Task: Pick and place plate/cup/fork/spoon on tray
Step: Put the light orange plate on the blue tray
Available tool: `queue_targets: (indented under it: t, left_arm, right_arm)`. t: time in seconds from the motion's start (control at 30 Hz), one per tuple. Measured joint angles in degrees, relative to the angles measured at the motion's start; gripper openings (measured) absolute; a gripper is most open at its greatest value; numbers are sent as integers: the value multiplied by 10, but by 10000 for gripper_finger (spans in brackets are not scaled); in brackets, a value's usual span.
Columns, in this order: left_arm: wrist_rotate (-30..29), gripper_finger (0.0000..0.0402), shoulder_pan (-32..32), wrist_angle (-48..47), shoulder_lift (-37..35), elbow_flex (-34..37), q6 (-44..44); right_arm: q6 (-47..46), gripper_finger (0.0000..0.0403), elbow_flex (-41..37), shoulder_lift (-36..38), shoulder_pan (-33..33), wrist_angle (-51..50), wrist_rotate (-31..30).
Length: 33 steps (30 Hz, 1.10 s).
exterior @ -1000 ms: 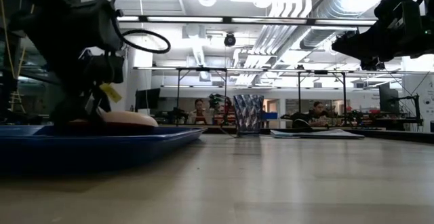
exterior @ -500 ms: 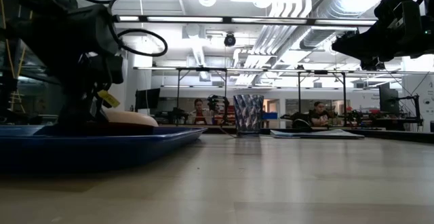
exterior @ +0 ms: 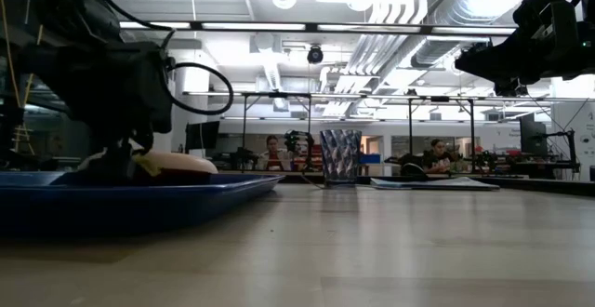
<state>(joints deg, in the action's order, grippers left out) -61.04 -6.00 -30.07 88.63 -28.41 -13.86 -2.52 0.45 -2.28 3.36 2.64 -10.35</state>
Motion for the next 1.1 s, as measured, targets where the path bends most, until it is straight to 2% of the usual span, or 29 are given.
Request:
queue_targets:
  t: [0.23, 0.4, 0.47, 0.57, 0.77, 0.87, 1.1]
  left_arm:
    - [-79, 227, 0, 1, 6, 0, 9]
    - [-100, 220, 0, 0, 6, 0, 17]
    - [-102, 202, 0, 1, 6, 0, 20]
    - [-117, 153, 0, 0, 6, 0, 22]
    - [-253, 41, -7, -5, 5, -1, 42]
    - [-293, 37, -8, 3, 5, -4, 66]
    - [-296, 27, 8, 7, 5, -35, 122]
  right_arm:
    - [0, 0, 0, 0, 0, 0, 0]
    - [0, 0, 0, 0, 0, 0, 0]
    - [0, 0, 0, 0, 0, 0, 0]
    - [0, 0, 0, 0, 0, 0, 0]
    - [0, 0, 0, 0, 0, 0, 0]
    - [0, 0, 0, 0, 0, 0, 0]
    - [0, 0, 0, 0, 0, 0, 0]
